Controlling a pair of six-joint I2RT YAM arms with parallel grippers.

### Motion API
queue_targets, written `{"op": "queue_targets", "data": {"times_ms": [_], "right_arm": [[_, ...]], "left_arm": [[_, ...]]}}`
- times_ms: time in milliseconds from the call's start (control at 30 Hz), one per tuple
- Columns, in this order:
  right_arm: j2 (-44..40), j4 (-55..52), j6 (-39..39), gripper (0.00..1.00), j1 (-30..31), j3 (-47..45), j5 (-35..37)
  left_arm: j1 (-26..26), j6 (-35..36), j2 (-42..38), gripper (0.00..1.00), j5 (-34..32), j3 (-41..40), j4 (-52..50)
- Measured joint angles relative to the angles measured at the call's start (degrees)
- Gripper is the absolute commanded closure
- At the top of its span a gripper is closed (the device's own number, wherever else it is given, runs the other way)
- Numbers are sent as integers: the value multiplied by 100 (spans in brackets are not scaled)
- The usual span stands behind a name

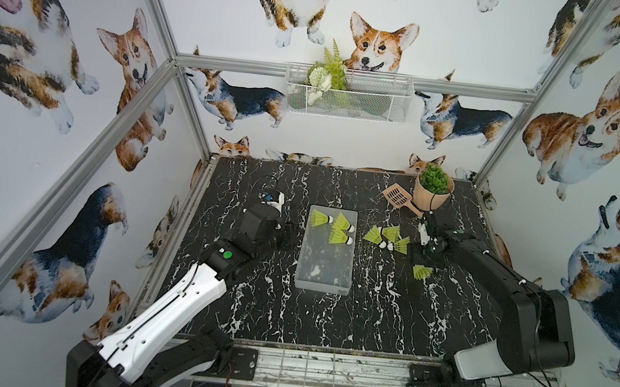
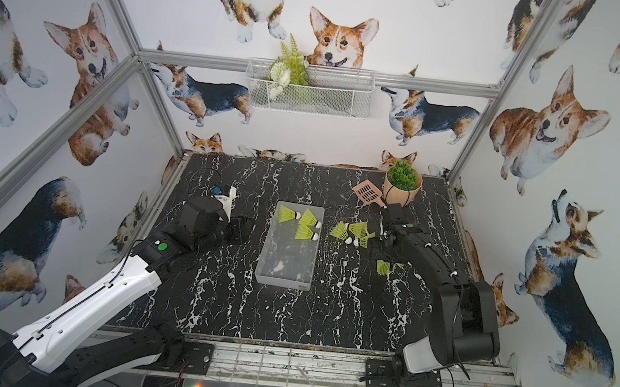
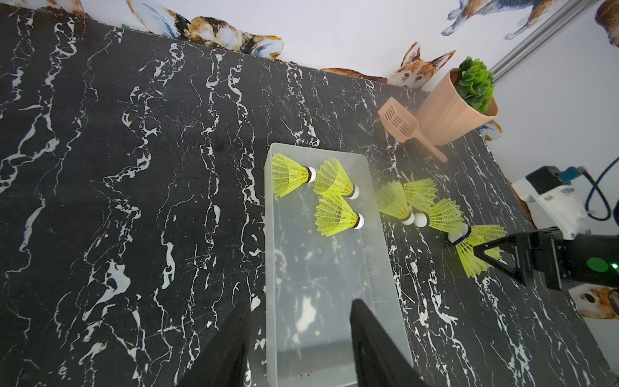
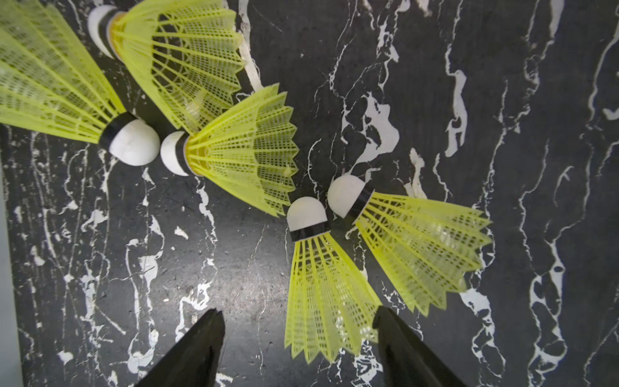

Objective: Put the shuttlecocks into the storage box
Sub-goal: Adjust the shuttlecock at the center of the board.

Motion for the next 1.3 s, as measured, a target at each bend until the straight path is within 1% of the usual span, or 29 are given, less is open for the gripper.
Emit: {"op": "queue_targets", "data": {"times_ms": [133, 467, 700, 933, 1033, 1300], "right_arm": [[306, -33, -31, 23, 2, 188, 17], [439, -468, -46, 23, 2, 212, -111], [341, -660, 22, 24, 2, 168, -741], [284, -437, 273, 24, 28, -57, -1836], [304, -219, 369, 24, 81, -72, -2166], [507, 197, 461, 25, 192, 39, -2396]], "left_arm": [[0, 0, -15, 49, 0, -26, -7], [0, 22, 20, 49, -2, -31, -35], [0, 24, 28, 49, 0, -35, -39], [2, 22, 74, 49, 15, -59, -37], [2, 22, 79, 49, 28, -59, -37], [2, 20, 76, 49, 44, -66, -37]]}}
